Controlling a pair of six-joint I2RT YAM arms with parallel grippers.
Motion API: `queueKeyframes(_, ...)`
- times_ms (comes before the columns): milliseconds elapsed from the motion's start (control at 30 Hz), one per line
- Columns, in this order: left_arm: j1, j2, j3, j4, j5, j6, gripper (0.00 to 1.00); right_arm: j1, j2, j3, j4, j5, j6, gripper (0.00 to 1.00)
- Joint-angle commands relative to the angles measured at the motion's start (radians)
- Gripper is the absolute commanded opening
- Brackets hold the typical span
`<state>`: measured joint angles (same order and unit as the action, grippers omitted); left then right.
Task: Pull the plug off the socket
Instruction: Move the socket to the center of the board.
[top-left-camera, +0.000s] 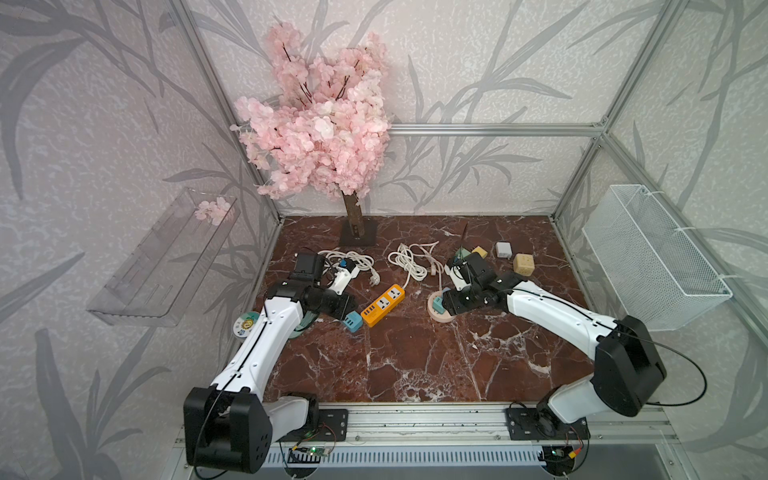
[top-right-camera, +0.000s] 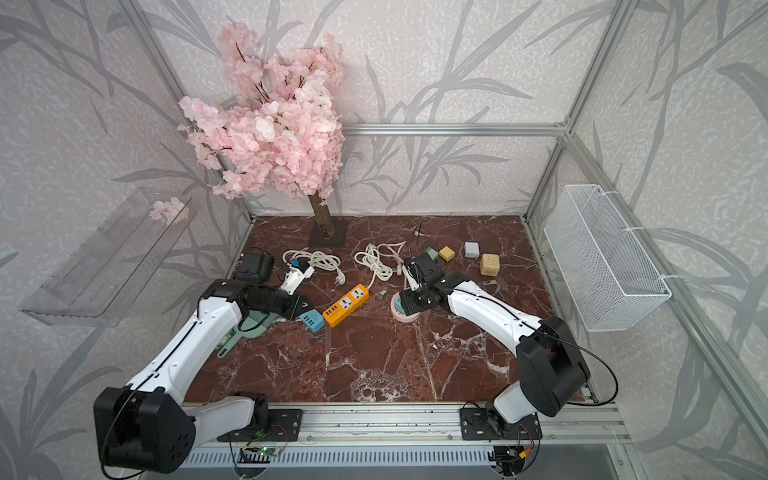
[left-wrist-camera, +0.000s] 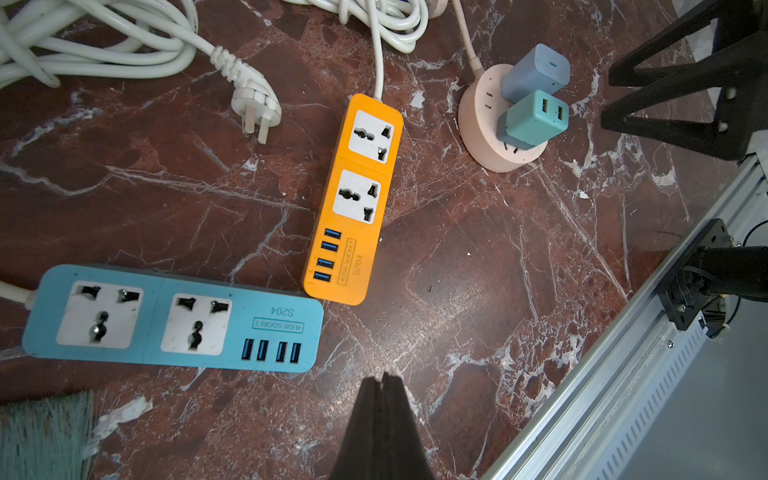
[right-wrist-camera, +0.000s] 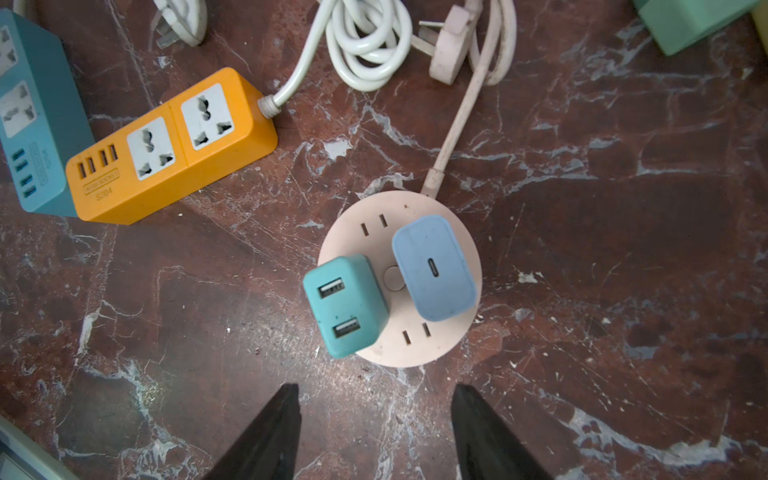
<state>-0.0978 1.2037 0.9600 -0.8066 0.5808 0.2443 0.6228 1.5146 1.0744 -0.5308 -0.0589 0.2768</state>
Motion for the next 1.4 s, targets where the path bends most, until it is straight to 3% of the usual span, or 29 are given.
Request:
queueKeyframes(0, -0.005, -0.003, 0.001, 0.006, 0.011, 0.010, 0.00, 0.009, -0.037, -0.015, -0.031, 0.085, 0.062, 0.61)
queueKeyframes(200, -0.027, 0.043, 0.033, 0.055, 0.051, 0.005, 0.00, -0.049, -0.088, -0.143, 0.040, 0.058, 0.113, 0.61)
queueKeyframes(467, -0.206, 0.325, 0.238, 0.107, -0.044, -0.056, 0.00, -0.124, -0.120, -0.267, 0.150, 0.051, 0.154, 0.60)
queueKeyframes(600, -0.304, 0.477, 0.327, 0.163, -0.137, -0.109, 0.00, -0.172, -0.078, -0.277, 0.172, 0.033, 0.154, 0.53)
queueKeyframes(733, -0.390, 0.621, 0.423, 0.179, -0.238, -0.130, 0.00, -0.197, -0.023, -0.274, 0.210, 0.013, 0.153, 0.40)
queueKeyframes(867, -0.409, 0.709, 0.461, 0.252, -0.203, -0.184, 0.00, -0.205, 0.038, -0.251, 0.241, -0.016, 0.151, 0.16)
queueKeyframes(1367, -0.460, 0.965, 0.661, 0.323, -0.169, -0.267, 0.00, -0.207, 0.187, -0.180, 0.306, -0.051, 0.172, 0.11)
